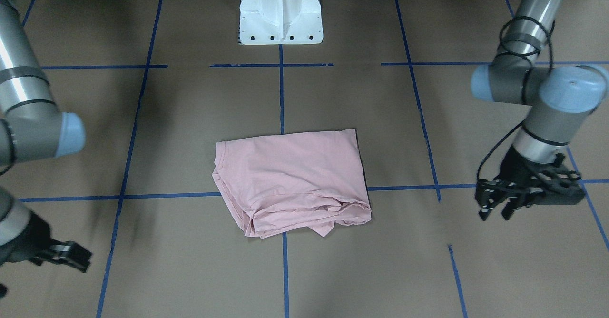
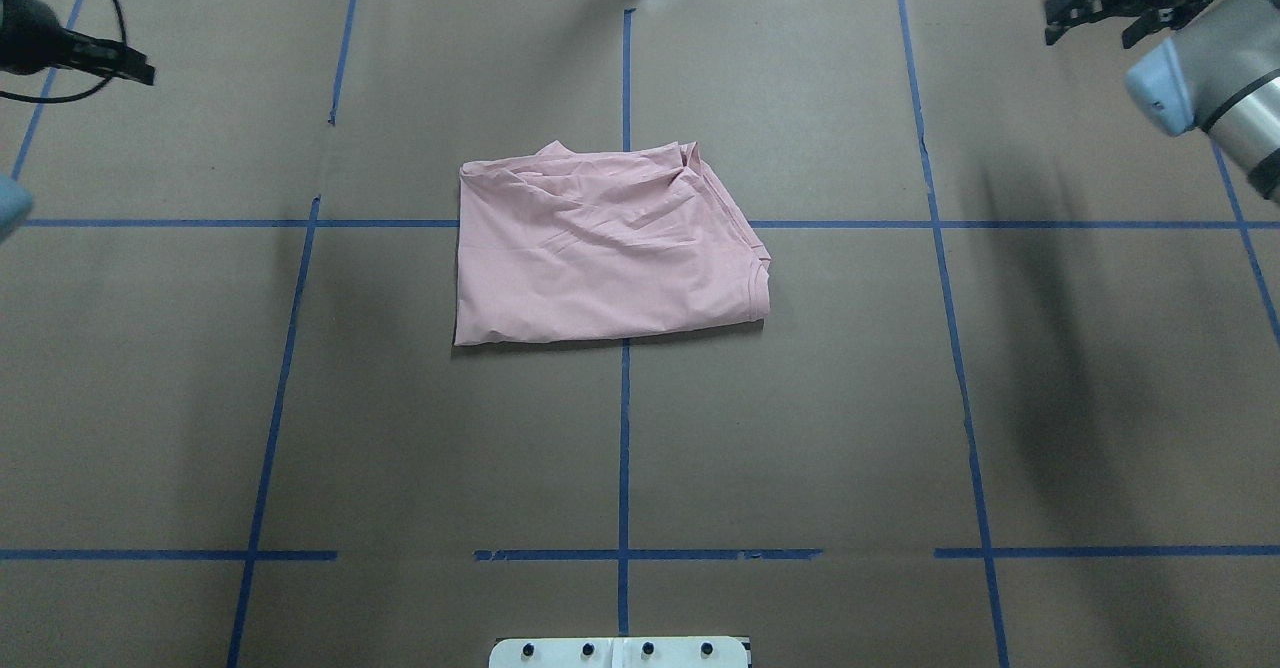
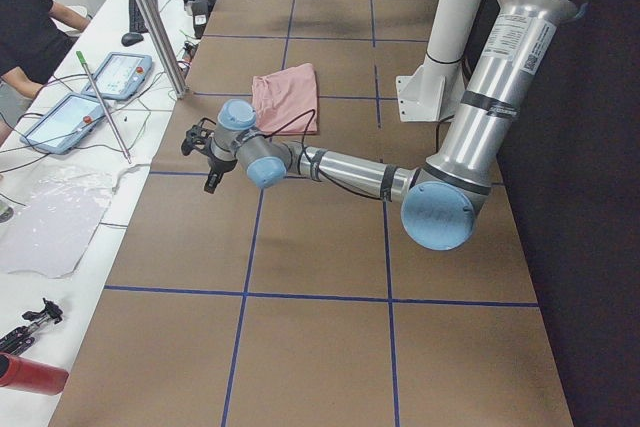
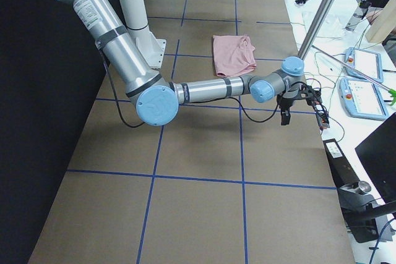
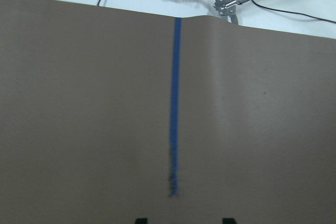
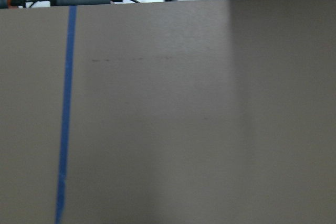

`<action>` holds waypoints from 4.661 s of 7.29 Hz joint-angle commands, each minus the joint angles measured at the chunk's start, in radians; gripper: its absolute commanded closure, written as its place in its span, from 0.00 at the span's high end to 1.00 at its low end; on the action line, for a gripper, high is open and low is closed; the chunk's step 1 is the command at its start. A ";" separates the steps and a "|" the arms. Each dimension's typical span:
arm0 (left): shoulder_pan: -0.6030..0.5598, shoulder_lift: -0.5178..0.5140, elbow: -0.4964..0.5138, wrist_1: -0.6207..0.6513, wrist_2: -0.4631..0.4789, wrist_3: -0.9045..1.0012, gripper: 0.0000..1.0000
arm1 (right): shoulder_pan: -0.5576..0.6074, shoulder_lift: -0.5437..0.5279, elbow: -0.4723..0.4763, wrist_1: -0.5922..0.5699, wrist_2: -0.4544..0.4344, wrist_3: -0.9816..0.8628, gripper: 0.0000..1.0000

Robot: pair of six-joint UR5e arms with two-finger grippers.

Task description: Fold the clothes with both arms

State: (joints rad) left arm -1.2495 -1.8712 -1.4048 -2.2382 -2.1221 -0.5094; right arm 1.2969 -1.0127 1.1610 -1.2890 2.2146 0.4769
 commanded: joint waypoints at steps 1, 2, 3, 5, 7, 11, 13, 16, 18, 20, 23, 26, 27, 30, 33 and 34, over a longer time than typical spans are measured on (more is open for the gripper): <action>-0.211 0.100 -0.008 0.043 -0.209 0.296 0.68 | 0.135 -0.070 0.145 -0.317 0.027 -0.376 1.00; -0.304 0.140 -0.070 0.163 -0.223 0.421 0.69 | 0.162 -0.129 0.201 -0.390 0.028 -0.461 1.00; -0.338 0.200 -0.162 0.318 -0.223 0.566 0.72 | 0.162 -0.211 0.248 -0.385 0.065 -0.468 1.00; -0.373 0.294 -0.337 0.617 -0.216 0.629 0.85 | 0.162 -0.318 0.314 -0.380 0.106 -0.459 1.00; -0.369 0.427 -0.362 0.623 -0.213 0.600 1.00 | 0.160 -0.323 0.312 -0.368 0.109 -0.457 1.00; -0.367 0.452 -0.330 0.629 -0.185 0.594 1.00 | 0.154 -0.374 0.353 -0.368 0.108 -0.452 1.00; -0.367 0.474 -0.290 0.615 -0.191 0.597 1.00 | 0.154 -0.388 0.351 -0.368 0.108 -0.455 1.00; -0.366 0.461 -0.324 0.637 -0.194 0.589 1.00 | 0.150 -0.395 0.351 -0.368 0.109 -0.459 1.00; -0.364 0.465 -0.407 0.651 -0.191 0.595 1.00 | 0.147 -0.394 0.348 -0.368 0.106 -0.454 1.00; -0.363 0.475 -0.413 0.652 -0.194 0.597 1.00 | 0.137 -0.392 0.348 -0.366 0.105 -0.454 1.00; -0.357 0.468 -0.384 0.644 -0.228 0.594 1.00 | 0.134 -0.394 0.347 -0.368 0.105 -0.454 1.00; -0.349 0.463 -0.382 0.643 -0.283 0.594 1.00 | 0.131 -0.394 0.347 -0.368 0.105 -0.454 1.00; -0.349 0.463 -0.382 0.643 -0.283 0.592 1.00 | 0.131 -0.394 0.347 -0.368 0.103 -0.454 1.00; -0.347 0.463 -0.381 0.644 -0.273 0.588 1.00 | 0.131 -0.394 0.347 -0.366 0.103 -0.454 1.00; -0.320 0.458 -0.387 0.652 -0.257 0.586 1.00 | 0.131 -0.394 0.347 -0.368 0.103 -0.454 1.00; -0.280 0.445 -0.394 0.660 -0.198 0.585 1.00 | 0.131 -0.394 0.347 -0.368 0.103 -0.452 1.00</action>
State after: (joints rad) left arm -1.5669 -1.4154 -1.7925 -1.5854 -2.3682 0.0765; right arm 1.4281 -1.4067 1.5077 -1.6566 2.3178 0.0233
